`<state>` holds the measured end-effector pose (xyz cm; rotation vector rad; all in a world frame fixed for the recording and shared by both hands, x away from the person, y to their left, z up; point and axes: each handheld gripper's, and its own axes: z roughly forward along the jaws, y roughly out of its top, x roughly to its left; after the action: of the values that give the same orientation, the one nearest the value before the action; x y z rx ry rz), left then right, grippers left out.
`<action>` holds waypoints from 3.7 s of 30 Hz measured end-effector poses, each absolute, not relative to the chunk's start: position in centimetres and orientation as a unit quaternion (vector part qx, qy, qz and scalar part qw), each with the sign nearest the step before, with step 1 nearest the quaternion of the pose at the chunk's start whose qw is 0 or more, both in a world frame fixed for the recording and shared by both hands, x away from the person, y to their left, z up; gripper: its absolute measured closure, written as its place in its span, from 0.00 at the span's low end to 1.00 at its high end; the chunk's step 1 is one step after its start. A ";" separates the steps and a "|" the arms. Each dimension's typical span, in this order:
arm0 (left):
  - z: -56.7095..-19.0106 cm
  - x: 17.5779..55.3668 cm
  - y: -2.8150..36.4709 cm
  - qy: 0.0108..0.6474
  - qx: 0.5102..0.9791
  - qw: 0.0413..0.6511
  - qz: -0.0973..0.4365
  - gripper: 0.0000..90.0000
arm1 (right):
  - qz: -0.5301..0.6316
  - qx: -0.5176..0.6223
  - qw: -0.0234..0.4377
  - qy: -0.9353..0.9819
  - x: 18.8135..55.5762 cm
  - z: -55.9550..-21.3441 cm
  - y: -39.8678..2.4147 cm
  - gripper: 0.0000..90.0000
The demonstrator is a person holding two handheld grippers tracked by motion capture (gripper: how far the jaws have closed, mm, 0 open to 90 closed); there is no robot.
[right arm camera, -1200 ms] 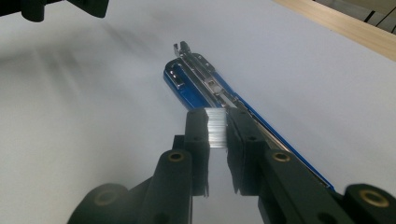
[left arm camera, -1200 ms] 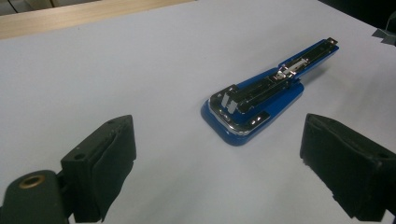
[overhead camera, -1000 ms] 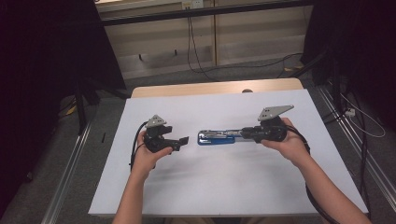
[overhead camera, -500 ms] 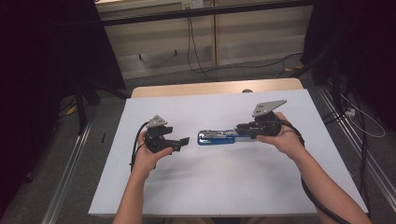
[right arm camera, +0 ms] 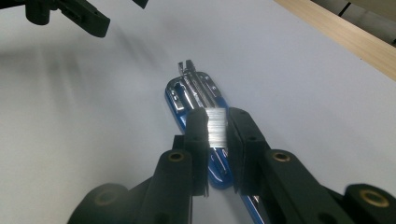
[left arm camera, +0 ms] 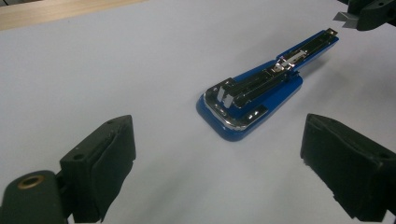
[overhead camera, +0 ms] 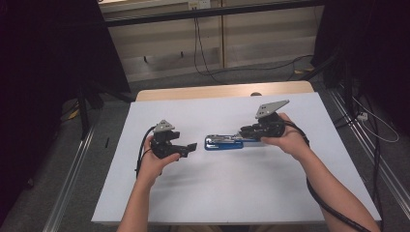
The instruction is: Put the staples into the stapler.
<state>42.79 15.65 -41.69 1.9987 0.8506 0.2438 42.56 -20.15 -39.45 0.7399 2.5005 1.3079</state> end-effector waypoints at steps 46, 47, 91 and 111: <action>-42.2 43.0 15.3 0.345 0.819 0.449 0.093 0.11 | 0.426 0.185 0.080 0.882 46.2 -40.8 -17.7 0.88; -42.2 43.0 15.3 0.345 0.819 0.448 0.093 0.11 | 0.426 0.184 0.080 0.882 46.3 -40.8 -17.6 0.88; -42.4 43.1 15.6 0.352 0.821 0.440 0.092 0.11 | 0.419 0.151 0.068 0.893 48.4 -41.4 -15.1 0.88; -42.5 43.1 15.5 0.354 0.821 0.437 0.094 0.11 | 0.419 0.134 0.057 0.896 48.8 -42.2 -13.7 0.88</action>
<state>43.12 15.54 -42.48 2.0427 0.8811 0.2334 48.76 -13.68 -42.15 0.4053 2.7176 1.2698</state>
